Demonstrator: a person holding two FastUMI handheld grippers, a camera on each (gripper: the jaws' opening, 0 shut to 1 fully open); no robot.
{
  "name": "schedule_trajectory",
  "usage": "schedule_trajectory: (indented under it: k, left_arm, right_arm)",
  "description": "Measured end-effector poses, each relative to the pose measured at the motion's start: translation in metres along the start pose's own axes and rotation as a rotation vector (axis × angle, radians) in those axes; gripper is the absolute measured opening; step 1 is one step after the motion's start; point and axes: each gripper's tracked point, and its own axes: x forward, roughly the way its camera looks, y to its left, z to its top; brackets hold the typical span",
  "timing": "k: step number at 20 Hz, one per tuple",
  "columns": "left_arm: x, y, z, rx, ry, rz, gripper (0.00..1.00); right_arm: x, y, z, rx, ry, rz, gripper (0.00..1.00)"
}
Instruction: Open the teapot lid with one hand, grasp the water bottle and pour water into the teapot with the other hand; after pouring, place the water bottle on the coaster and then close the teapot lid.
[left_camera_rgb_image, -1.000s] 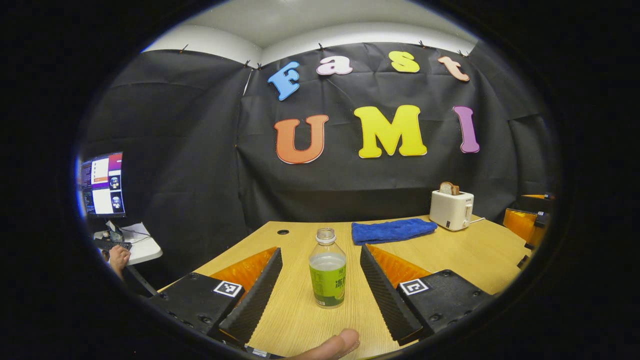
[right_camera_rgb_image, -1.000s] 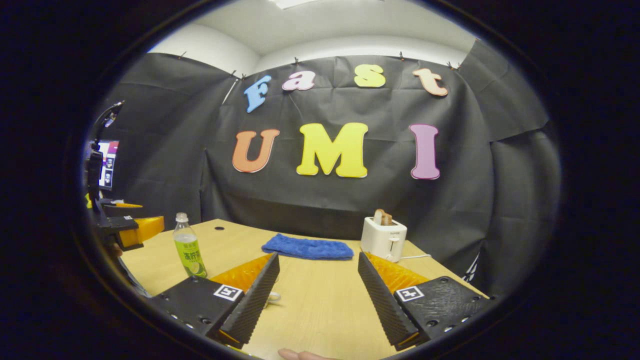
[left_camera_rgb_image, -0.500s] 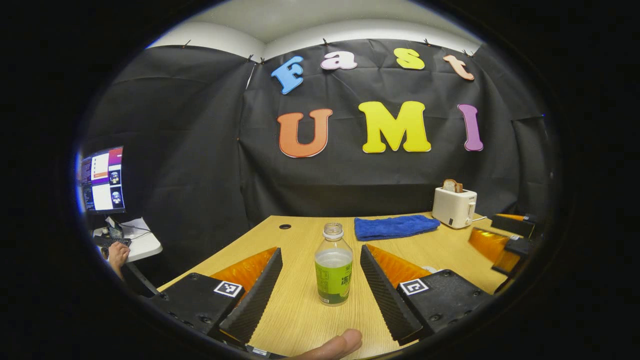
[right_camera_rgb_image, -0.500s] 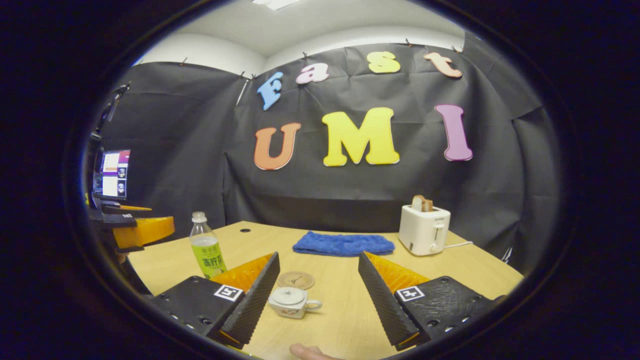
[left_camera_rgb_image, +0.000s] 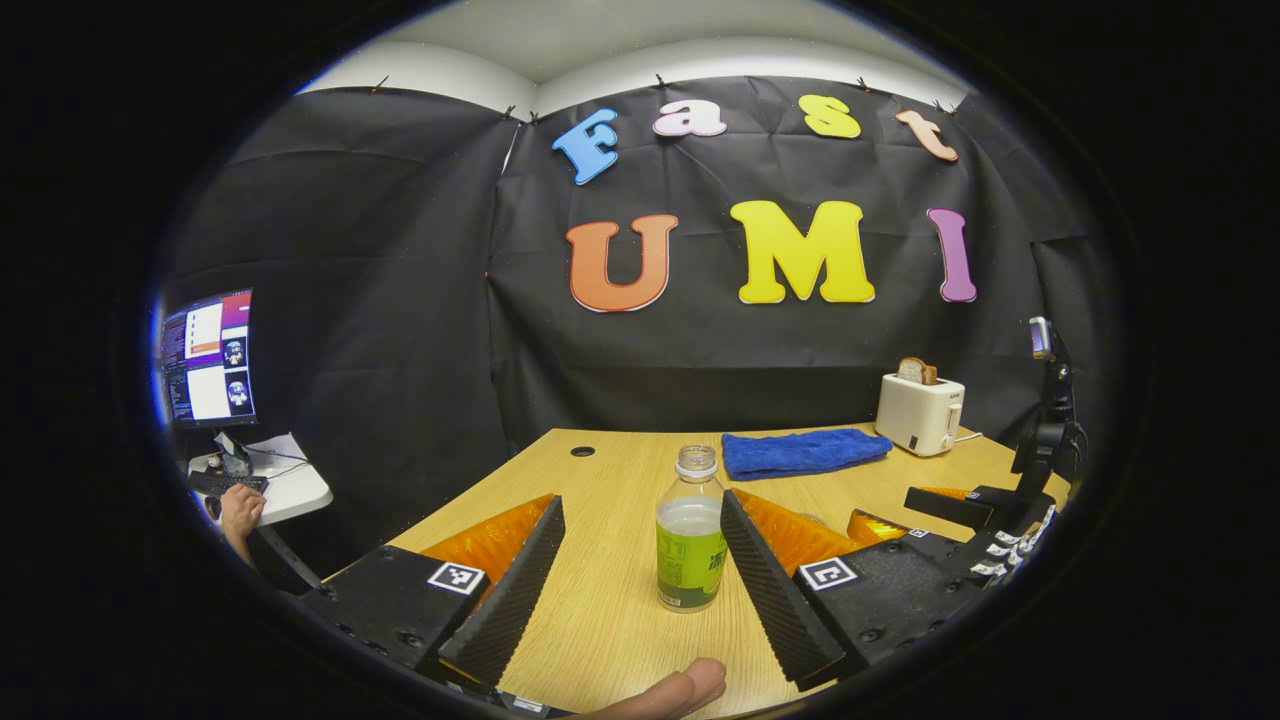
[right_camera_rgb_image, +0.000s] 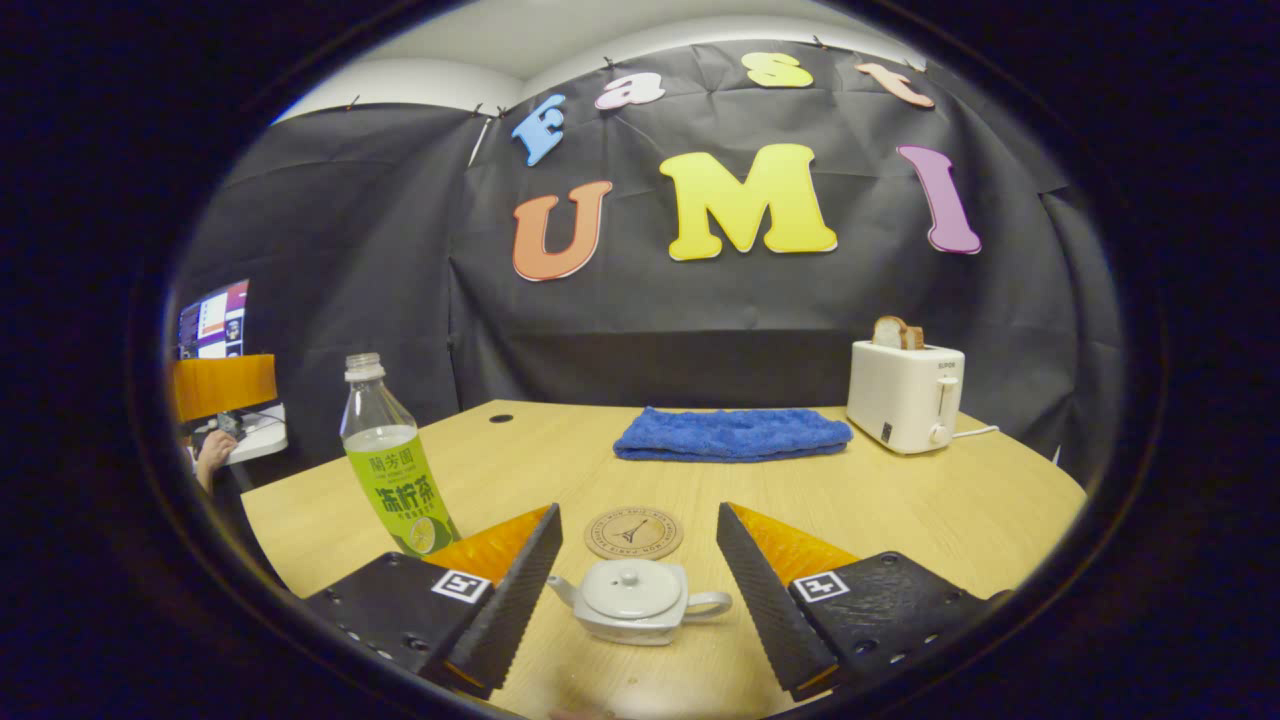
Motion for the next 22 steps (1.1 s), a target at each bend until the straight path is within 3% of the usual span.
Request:
schedule_trajectory:
  k: [2,3,6,7,9,12,13,22]
  left_arm:
    - [0.002,-0.001,-0.003,0.0,0.011,-0.001,0.98]
    - [0.002,-0.001,-0.004,0.002,0.015,0.0,0.97]
    - [0.002,0.001,-0.006,0.003,0.019,0.001,0.98]
    - [0.002,-0.001,-0.005,0.001,0.019,0.0,0.98]
    - [0.003,0.0,-0.007,-0.002,0.026,0.002,0.98]
    - [0.003,0.0,-0.009,-0.005,0.033,0.003,0.98]
    - [0.002,0.0,-0.008,-0.004,0.033,0.003,0.98]
    - [0.004,-0.005,-0.012,-0.004,0.039,-0.005,0.98]
  right_arm:
    - [0.01,0.0,-0.007,-0.018,0.017,-0.02,0.82]
    - [0.013,0.001,-0.012,-0.021,0.023,-0.025,0.66]
    - [0.022,0.003,-0.024,0.003,0.06,-0.009,0.49]
    - [0.022,0.006,-0.022,0.014,0.053,-0.001,0.34]
    - [0.02,0.004,-0.022,0.004,0.064,-0.004,0.18]
    - [0.011,0.004,-0.021,0.016,0.073,0.013,0.19]
    - [0.02,0.004,-0.023,0.013,0.069,0.018,0.03]
    - [0.007,-0.009,-0.007,0.001,0.019,-0.031,0.0]
